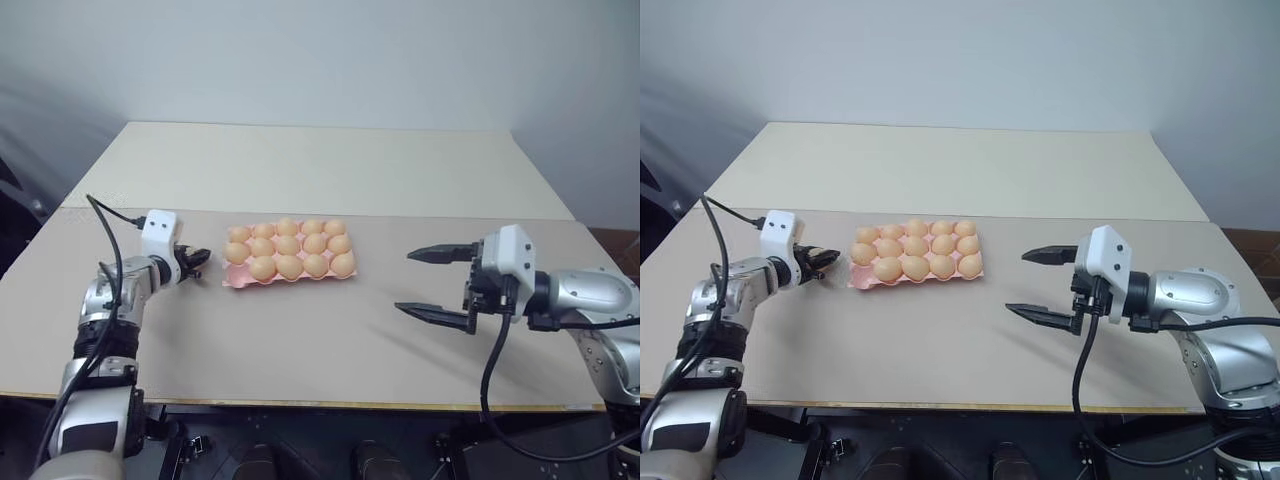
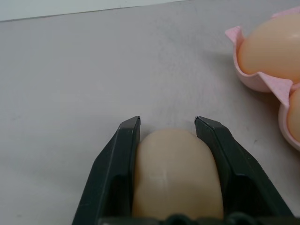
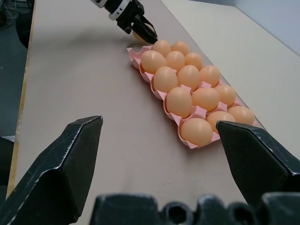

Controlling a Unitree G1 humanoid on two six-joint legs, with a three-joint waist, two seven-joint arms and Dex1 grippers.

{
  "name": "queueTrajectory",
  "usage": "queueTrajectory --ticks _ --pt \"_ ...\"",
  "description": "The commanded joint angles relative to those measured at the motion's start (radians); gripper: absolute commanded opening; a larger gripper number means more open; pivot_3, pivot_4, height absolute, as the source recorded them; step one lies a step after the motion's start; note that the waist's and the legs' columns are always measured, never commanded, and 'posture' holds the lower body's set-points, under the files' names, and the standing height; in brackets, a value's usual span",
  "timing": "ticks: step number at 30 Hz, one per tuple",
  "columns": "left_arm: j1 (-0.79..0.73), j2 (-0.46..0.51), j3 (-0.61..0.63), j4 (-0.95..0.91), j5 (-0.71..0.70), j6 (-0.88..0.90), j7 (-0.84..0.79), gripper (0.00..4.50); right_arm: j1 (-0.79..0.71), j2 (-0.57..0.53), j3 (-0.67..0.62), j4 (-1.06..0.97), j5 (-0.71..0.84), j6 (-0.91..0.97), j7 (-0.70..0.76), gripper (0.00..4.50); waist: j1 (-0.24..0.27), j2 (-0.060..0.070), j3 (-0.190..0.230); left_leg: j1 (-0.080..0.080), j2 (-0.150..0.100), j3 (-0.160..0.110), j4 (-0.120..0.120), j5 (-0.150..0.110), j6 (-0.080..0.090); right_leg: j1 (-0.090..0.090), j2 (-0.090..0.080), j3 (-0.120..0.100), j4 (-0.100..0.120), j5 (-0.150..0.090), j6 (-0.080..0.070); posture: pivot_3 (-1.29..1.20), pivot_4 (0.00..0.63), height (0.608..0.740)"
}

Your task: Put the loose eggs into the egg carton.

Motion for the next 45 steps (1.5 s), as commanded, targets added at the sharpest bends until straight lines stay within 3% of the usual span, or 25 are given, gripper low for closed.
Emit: queueTrajectory --ticks 1,10,19,28,35,40,45 --pt "0.004 0.035 0.029 -0.086 -0.019 -0.005 -0.024 1.62 -0.024 0.004 -0.01 -0.027 0.013 -0.018 -0.008 4.5 0.001 0.0 0.0 0.0 0.0 0.0 0.0 0.0 0.0 0.0 0.0 0.0 0.0 0.0 0.0 0.0 0.15 0.74" --pt "0.084 0.05 0.085 -0.4 -0.258 0.06 -0.288 1.62 -0.03 0.013 -0.001 -0.025 0.007 -0.019 -0.01 4.5 0.002 0.0 0.0 -0.002 0.0 0.0 0.0 0.0 0.0 0.0 0.0 -0.001 -0.001 0.0 0.0 0.0 0.15 0.74" --pt "0.116 0.024 -0.037 -0.405 -0.234 0.027 -0.345 1.62 -0.018 0.018 -0.012 -0.043 0.011 -0.014 -0.024 4.5 0.001 0.0 0.0 0.0 0.0 0.0 0.0 0.0 0.0 0.0 0.0 0.0 0.0 0.0 0.0 0.0 0.15 0.74" --pt "0.065 0.0 -0.075 -0.298 -0.197 -0.042 -0.364 4.45 -0.019 0.017 -0.018 -0.054 0.018 -0.013 -0.039 4.5 0.001 0.0 0.0 -0.001 0.0 0.0 0.001 0.0 0.0 0.0 0.0 0.0 0.0 0.0 0.0 0.0 0.15 0.74" --pt "0.063 0.039 -0.007 -0.346 -0.238 -0.05 -0.383 4.45 -0.011 0.019 -0.023 -0.063 0.026 -0.011 -0.047 4.5 -0.001 0.0 0.0 -0.001 0.0 0.0 0.001 0.0 0.0 0.0 0.0 0.0 0.0 0.0 0.0 0.0 0.15 0.74" --pt "0.142 0.17 0.13 -0.456 -0.313 -0.052 -0.468 4.45 -0.008 0.015 -0.03 -0.05 0.035 -0.015 -0.041 4.5 -0.011 0.0 0.0 -0.002 0.0 0.0 0.001 0.0 0.0 -0.001 0.0 0.0 0.0 0.0 0.0 0.0 0.15 0.74" --pt "0.325 0.321 0.29 -0.519 -0.379 -0.036 -0.59 4.45 -0.012 0.007 -0.04 -0.005 0.029 -0.035 -0.013 4.5 -0.007 0.0 0.0 0.001 0.001 0.0 0.0 0.0 0.0 0.0 0.0 0.0 0.0 0.0 0.0 0.0 0.15 0.74"
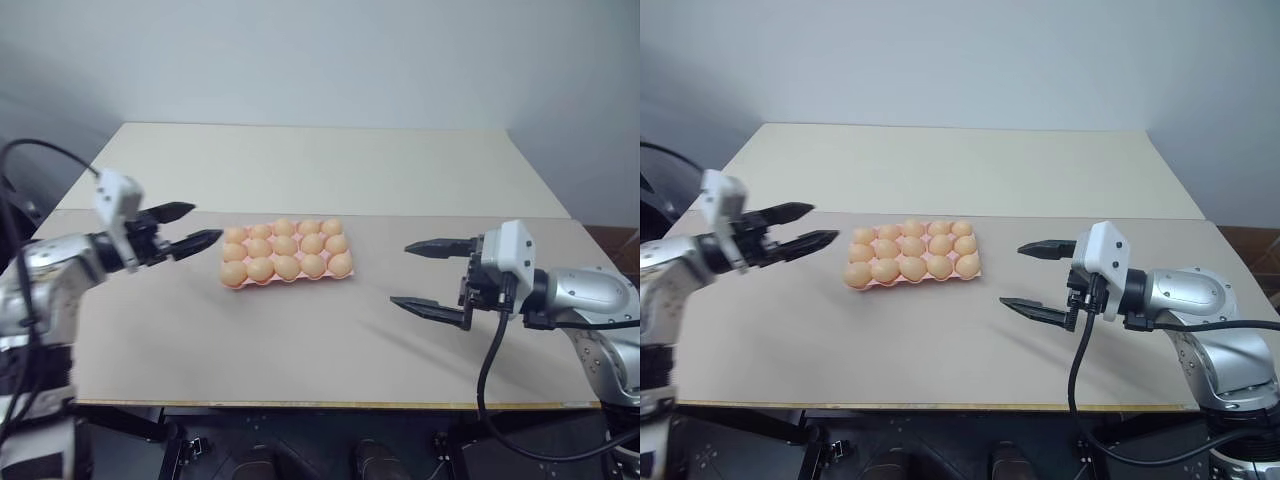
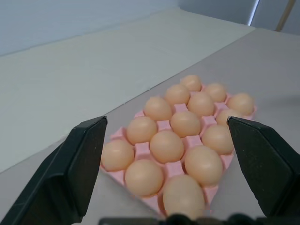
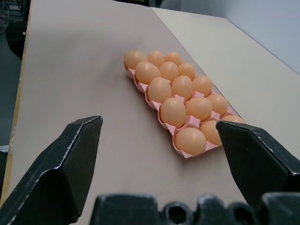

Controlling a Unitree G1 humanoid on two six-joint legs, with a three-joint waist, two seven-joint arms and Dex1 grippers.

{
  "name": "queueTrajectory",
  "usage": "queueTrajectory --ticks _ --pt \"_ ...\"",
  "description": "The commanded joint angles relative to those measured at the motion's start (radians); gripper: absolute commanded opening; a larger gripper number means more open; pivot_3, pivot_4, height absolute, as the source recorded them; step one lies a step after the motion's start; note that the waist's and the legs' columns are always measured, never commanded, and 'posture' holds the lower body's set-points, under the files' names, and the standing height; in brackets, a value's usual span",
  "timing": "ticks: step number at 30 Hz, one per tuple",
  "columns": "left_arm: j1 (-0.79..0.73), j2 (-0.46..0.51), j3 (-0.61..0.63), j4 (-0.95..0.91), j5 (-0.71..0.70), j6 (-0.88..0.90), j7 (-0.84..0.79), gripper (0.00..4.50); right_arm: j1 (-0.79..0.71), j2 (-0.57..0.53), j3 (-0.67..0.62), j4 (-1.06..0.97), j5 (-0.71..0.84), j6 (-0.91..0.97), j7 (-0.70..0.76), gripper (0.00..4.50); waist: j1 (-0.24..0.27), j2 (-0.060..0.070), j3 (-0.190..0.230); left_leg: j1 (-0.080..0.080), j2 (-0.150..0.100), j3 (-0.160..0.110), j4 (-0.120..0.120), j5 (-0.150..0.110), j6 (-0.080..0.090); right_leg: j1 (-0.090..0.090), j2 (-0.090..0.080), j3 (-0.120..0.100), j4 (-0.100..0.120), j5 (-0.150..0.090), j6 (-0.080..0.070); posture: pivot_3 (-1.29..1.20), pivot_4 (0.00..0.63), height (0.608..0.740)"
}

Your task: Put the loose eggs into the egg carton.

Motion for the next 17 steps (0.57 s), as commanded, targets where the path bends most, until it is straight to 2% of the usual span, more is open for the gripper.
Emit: queueTrajectory --ticks 1,4,9,17 --pt "0.116 0.095 0.125 -0.067 -0.042 0.004 -0.085 4.45 -0.013 -0.013 -0.036 0.028 0.004 -0.04 0.022 4.5 0.0 0.0 0.0 0.0 0.0 0.0 0.0 0.0 0.0 0.0 0.0 0.0 0.0 0.0 0.0 0.0 0.15 0.74" --pt "0.218 0.129 0.202 -0.11 -0.087 0.029 -0.121 4.45 -0.019 -0.017 -0.035 0.059 0.001 -0.053 0.038 4.5 0.006 0.0 0.0 0.0 0.0 0.001 0.0 0.0 0.0 -0.001 0.0 0.0 -0.001 0.0 0.0 0.0 0.15 0.74" --pt "0.446 0.126 0.331 -0.249 -0.134 0.038 -0.198 4.45 -0.036 -0.024 -0.023 0.12 -0.02 -0.087 0.073 4.5 0.008 0.0 0.0 -0.001 0.001 0.001 -0.001 0.0 0.0 -0.001 0.0 0.0 -0.001 0.0 0.0 0.0 0.15 0.74" --pt "0.518 0.1 0.383 -0.34 -0.192 0.064 -0.134 4.45 -0.08 -0.019 -0.005 0.171 -0.023 -0.109 0.113 4.5 0.009 0.0 0.0 0.001 0.001 0.002 -0.001 0.0 0.0 0.0 0.0 0.0 -0.001 0.0 0.0 0.0 0.15 0.74"
